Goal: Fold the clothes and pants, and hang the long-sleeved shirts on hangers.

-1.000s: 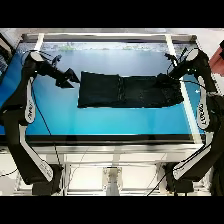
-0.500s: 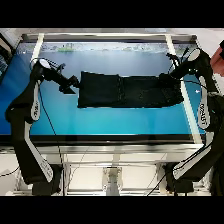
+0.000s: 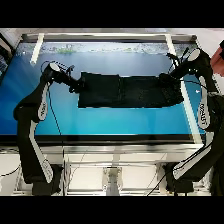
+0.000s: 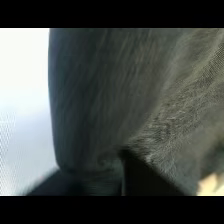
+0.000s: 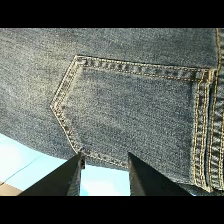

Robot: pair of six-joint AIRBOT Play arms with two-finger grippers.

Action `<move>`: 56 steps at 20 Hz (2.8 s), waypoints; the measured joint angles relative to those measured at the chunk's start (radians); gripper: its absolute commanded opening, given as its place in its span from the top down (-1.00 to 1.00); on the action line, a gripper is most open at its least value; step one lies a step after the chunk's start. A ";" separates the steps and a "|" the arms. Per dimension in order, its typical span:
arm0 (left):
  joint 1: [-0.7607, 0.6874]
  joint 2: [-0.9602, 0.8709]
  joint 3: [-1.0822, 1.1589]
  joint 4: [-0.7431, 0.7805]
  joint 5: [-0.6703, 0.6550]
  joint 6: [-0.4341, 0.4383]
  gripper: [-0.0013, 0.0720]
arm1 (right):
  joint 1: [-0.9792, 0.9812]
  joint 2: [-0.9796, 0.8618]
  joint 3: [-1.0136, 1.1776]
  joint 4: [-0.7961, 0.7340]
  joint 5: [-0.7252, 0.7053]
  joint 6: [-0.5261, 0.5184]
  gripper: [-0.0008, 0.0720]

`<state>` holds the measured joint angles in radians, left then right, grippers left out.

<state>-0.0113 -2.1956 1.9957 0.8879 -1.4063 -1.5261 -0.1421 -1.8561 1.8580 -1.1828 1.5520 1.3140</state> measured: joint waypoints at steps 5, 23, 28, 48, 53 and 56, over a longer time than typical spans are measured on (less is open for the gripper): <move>0.029 0.061 0.014 0.028 -0.126 -0.013 0.88 | 0.000 0.000 0.000 0.002 0.001 0.004 0.11; 0.161 0.566 0.058 0.265 -0.426 -0.074 0.88 | 0.157 0.000 0.000 0.132 -0.033 0.033 0.11; 0.062 0.552 0.058 0.081 -0.351 -0.131 0.88 | 0.170 0.000 0.000 0.126 -0.050 0.029 0.11; -0.180 0.327 0.058 -0.374 0.036 -0.101 0.88 | 0.143 0.000 0.000 0.171 -0.050 0.032 0.16; -0.034 0.415 0.059 -0.360 -0.069 -0.161 0.88 | 0.273 0.000 0.000 0.336 -0.102 0.033 0.63; 0.033 0.454 0.059 -0.233 -0.208 -0.223 0.88 | 0.404 0.000 0.000 0.376 -0.181 0.032 0.92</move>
<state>0.0219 -1.7420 2.0548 0.6552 -1.6146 -1.7489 0.2623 -1.8561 1.8584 -0.8070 1.3708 1.3460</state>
